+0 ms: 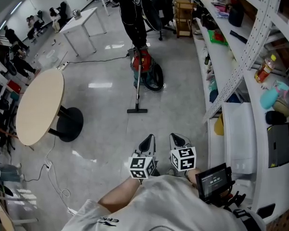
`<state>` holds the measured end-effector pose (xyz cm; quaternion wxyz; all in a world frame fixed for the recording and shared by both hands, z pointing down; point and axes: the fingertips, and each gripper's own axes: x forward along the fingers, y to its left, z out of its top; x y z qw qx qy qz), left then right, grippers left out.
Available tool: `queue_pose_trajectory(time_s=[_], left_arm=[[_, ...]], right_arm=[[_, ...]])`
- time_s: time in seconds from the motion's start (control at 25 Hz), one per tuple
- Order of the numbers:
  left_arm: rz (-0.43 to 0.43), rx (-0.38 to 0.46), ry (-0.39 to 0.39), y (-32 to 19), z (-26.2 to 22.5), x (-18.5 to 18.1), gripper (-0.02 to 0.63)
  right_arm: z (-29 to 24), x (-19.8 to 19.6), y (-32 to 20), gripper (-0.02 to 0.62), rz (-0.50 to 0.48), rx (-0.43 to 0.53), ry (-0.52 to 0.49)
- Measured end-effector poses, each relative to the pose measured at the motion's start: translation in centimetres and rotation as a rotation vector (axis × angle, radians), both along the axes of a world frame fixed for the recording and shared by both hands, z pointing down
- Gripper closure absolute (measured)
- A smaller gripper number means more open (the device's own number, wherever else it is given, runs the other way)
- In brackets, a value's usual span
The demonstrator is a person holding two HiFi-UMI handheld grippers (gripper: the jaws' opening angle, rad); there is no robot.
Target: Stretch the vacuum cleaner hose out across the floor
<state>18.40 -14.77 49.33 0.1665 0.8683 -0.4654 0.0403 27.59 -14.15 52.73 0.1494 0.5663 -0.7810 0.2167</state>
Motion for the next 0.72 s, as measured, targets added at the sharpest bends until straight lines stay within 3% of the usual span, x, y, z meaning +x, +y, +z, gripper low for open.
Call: queue_pose_trajectory(time_s=[0.28,0.56,0.72], left_arm=[[-0.014,-0.019,0.003,-6.3,0.4,-0.4,0.604],[0.018,-0.013,0.022,-17.4,1.0,-0.3,0.604],[0.028,-0.004,0.029,-23.6,0.2,-2.0,0.604]], right_arm=[[0.2,0.1,-6.1,0.597,-0.006,-0.015,0.009],[0.5,0.2,-16.8,0.597,0.004,-0.008,0.039],[-0.5,-1.5,-23.1,0.597,0.005,0.001,0.054]])
